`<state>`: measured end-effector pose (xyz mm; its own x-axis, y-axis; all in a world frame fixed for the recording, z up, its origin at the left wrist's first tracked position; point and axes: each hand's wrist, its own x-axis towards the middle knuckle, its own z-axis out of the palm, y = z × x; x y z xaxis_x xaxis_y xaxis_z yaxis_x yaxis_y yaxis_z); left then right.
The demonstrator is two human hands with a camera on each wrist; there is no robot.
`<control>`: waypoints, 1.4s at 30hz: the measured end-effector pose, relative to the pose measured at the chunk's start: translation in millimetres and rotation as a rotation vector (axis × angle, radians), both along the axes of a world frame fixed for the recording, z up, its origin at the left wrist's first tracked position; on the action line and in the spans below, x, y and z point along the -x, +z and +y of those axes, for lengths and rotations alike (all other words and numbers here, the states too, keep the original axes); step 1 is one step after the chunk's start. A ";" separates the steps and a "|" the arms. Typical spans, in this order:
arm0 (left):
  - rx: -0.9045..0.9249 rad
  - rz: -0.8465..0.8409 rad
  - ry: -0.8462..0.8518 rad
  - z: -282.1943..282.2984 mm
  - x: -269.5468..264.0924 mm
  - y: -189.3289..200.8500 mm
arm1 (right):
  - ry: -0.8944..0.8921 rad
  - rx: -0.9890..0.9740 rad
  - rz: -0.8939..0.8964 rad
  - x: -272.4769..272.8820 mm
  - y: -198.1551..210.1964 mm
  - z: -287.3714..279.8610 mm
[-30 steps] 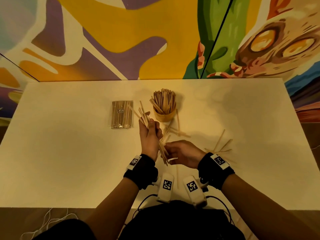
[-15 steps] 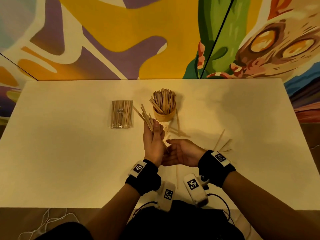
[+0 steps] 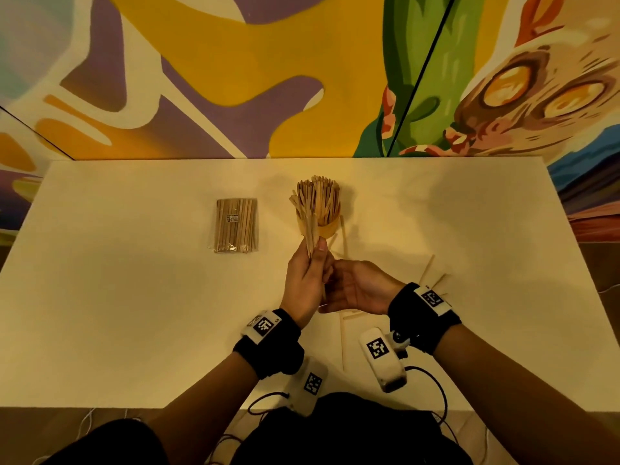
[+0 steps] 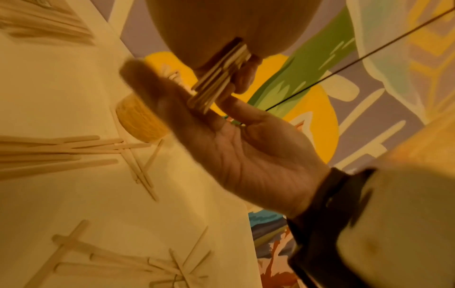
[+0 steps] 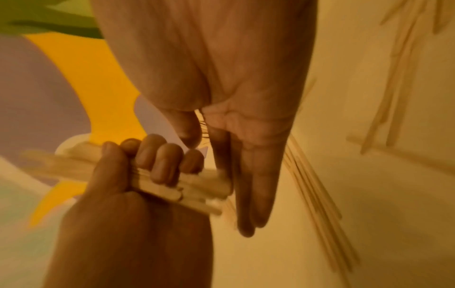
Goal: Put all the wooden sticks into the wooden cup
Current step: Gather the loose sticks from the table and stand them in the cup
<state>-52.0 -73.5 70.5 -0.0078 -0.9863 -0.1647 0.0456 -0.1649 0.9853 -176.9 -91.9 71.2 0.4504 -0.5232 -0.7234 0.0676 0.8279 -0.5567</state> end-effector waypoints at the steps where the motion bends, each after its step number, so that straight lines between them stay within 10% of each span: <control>1: -0.050 0.010 -0.038 -0.1 -2.7 -0.3 | 0.034 0.043 0.067 4.2 -0.3 -2.2; 12: -0.593 0.133 -0.515 33.2 -20.0 -8.7 | 0.010 0.643 0.392 31.4 13.5 -31.7; 17: -0.639 0.111 -0.537 28.1 -14.5 -1.2 | 0.364 0.688 0.345 10.1 1.9 -12.4; 23: -0.616 0.105 -0.542 24.8 -17.0 0.8 | 0.095 0.717 0.408 18.8 2.7 -23.4; 29: -0.653 0.092 -0.568 22.4 -16.9 3.8 | 0.320 0.635 0.367 12.9 4.6 -17.1; 42: -0.682 0.168 -0.560 19.8 -16.0 10.9 | 0.178 0.845 0.415 3.3 -3.9 -11.7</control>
